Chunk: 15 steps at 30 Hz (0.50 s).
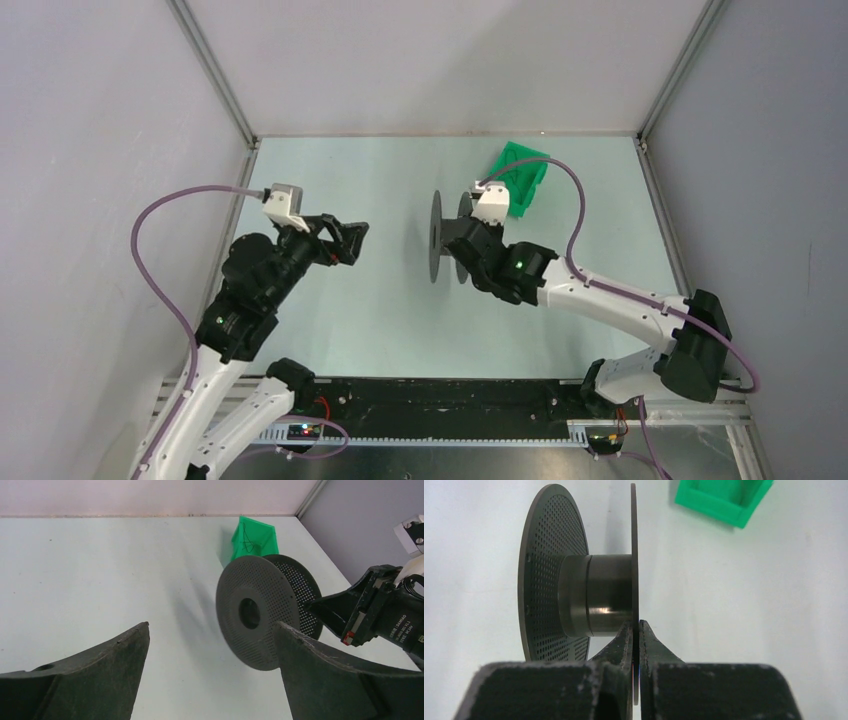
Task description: Wrap the cables
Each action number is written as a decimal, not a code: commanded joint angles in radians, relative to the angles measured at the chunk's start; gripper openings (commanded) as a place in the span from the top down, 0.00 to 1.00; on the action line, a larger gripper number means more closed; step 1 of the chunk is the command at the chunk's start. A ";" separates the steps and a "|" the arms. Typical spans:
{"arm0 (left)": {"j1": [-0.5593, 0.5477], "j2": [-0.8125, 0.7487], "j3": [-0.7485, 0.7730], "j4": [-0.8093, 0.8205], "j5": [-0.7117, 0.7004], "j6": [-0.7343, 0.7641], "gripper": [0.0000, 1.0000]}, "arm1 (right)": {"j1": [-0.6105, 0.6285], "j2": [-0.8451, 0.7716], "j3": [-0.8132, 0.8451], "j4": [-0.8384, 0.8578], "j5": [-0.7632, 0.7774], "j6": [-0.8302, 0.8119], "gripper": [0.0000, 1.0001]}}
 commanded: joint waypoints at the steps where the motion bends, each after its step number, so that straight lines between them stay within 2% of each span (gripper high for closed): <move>1: -0.006 0.002 -0.024 0.025 -0.004 -0.105 0.05 | 0.009 0.028 0.083 0.063 -0.035 0.291 1.00; 6: -0.029 0.011 -0.105 0.030 -0.015 -0.267 0.07 | 0.015 0.086 0.124 -0.014 -0.011 0.442 0.97; 10: -0.131 0.062 -0.140 0.053 -0.122 -0.267 0.08 | 0.027 0.080 0.129 -0.017 -0.024 0.479 0.93; 15: -0.224 0.165 -0.122 0.124 -0.177 -0.244 0.10 | 0.041 0.077 0.129 -0.048 -0.051 0.549 0.93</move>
